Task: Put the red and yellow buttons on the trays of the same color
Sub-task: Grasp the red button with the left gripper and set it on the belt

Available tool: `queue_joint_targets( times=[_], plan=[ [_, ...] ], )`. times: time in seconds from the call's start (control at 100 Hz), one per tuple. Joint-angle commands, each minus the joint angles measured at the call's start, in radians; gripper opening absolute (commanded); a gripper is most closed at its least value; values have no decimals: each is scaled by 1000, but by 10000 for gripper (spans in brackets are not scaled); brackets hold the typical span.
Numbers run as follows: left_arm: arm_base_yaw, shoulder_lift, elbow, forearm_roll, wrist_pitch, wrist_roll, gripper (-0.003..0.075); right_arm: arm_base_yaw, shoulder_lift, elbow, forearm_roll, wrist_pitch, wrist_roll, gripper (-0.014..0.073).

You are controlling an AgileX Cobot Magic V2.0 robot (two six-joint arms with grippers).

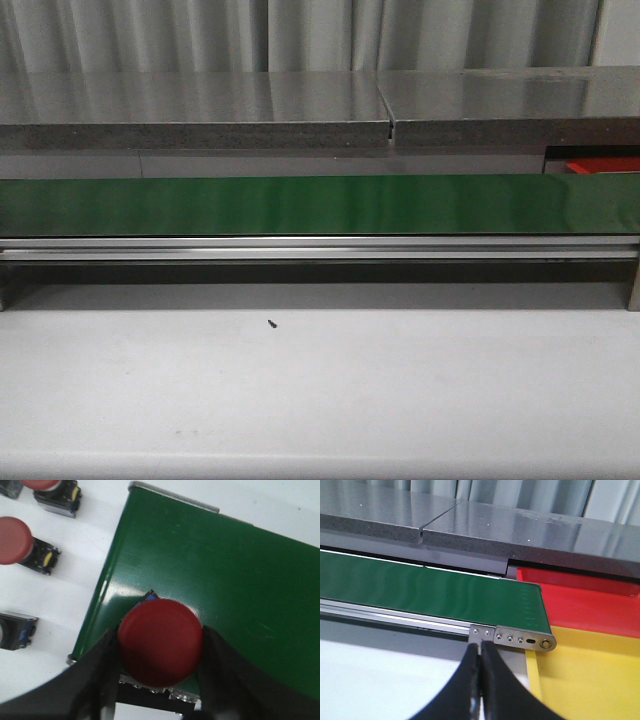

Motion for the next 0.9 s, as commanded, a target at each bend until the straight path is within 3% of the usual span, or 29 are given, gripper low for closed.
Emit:
queue_joint_targets(
  times=[0.0, 0.16, 0.23, 0.3, 0.47, 0.54, 0.89],
  plan=[
    [-8, -17, -37, -37, -55, 3, 62, -1, -18, 1, -8, -78, -3, -67],
    [-8, 14, -37, -99, -60, 52, 69, -1, -18, 1, -8, -78, -3, -67],
    [-8, 19, -37, -101, -58, 55, 107, -1, -18, 1, -8, -78, -3, -67],
    [-8, 19, -37, -117, -52, 87, 208, -1, -18, 1, -8, -78, -3, -67],
    [-8, 5, -37, -164, -38, 137, 615, -1, -18, 1, -8, -78, -3, -67],
    [-8, -11, -37, -164, -38, 137, 693, -1, -18, 1, -8, -78, -3, -67],
    [10, -161, -37, -141, -33, 139, 659, -1, -18, 1, -8, -78, -3, -67]
  ],
)
